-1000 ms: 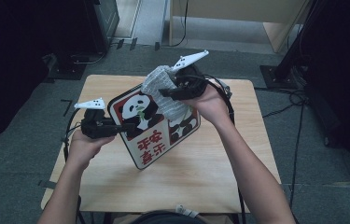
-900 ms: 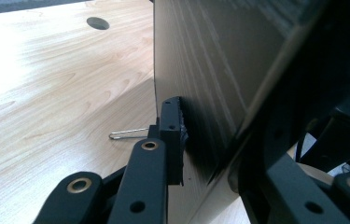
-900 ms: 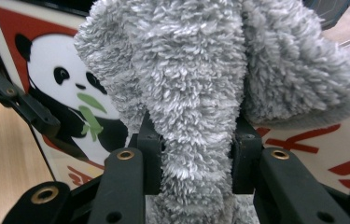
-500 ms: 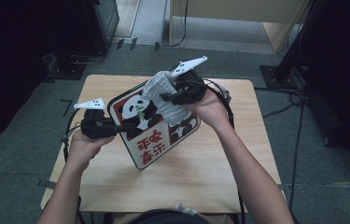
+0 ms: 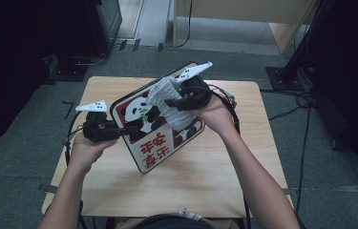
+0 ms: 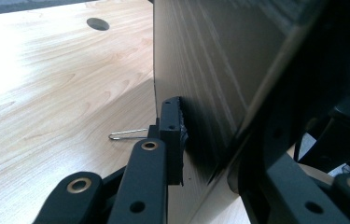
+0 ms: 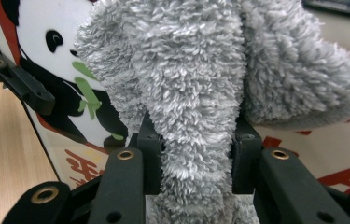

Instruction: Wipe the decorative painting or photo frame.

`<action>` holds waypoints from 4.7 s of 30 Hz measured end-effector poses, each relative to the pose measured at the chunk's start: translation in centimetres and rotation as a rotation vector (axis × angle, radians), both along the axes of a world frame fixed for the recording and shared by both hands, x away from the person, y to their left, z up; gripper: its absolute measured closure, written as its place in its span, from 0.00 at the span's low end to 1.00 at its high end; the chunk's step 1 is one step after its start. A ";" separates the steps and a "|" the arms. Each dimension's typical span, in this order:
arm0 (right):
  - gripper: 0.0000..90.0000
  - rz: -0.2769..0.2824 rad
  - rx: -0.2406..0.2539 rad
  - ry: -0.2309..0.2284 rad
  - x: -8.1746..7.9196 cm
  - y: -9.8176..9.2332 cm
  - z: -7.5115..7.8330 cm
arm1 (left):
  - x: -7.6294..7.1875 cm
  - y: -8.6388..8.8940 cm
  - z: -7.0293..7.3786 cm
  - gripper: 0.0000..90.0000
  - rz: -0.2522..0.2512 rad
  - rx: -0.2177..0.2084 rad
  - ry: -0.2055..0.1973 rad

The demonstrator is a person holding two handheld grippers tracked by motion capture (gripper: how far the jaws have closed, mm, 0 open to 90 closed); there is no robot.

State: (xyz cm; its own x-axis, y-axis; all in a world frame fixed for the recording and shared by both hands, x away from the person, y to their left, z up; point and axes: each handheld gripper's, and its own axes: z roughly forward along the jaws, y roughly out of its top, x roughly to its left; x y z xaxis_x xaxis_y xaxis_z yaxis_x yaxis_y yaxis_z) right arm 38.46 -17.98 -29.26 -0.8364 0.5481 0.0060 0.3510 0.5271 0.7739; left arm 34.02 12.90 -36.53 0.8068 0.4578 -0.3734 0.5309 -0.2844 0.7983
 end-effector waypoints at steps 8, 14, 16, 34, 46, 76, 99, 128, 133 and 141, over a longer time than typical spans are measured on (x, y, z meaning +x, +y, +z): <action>0.72 -0.006 0.008 0.012 0.1 -0.6 -1.2 | 0.1 0.0 0.0 0.85 0.000 -0.004 0.001; 0.72 -0.007 0.012 0.023 0.0 -0.9 -2.1 | 0.1 0.0 0.0 0.85 0.000 -0.004 0.000; 0.72 -0.003 0.010 0.024 0.1 -1.0 -2.3 | 0.0 0.0 0.0 0.85 -0.002 -0.001 -0.003; 0.72 -0.009 0.020 0.039 0.0 -1.6 -3.7 | 0.0 0.0 0.1 0.85 -0.003 0.005 -0.005; 0.72 -0.017 0.016 0.062 -0.2 -1.8 -5.3 | 0.1 0.0 0.1 0.85 -0.005 0.006 -0.006; 0.72 -0.019 0.001 0.129 -1.0 -2.4 -9.6 | 0.0 0.0 0.0 0.84 -0.006 0.005 -0.005; 0.72 -0.028 -0.046 0.178 -1.6 -2.7 -13.0 | -0.1 -0.1 0.0 0.84 0.004 0.002 -0.010; 0.71 -0.014 -0.093 0.290 -1.9 -2.8 -17.4 | -0.1 0.0 0.1 0.84 0.007 0.004 0.001; 0.72 -0.012 -0.096 0.293 -1.9 -2.8 -17.1 | -0.1 0.0 0.1 0.84 0.008 0.002 0.002; 0.73 -0.019 -0.043 0.320 -1.9 -3.3 -15.7 | -0.1 0.1 0.0 0.84 0.010 0.000 0.004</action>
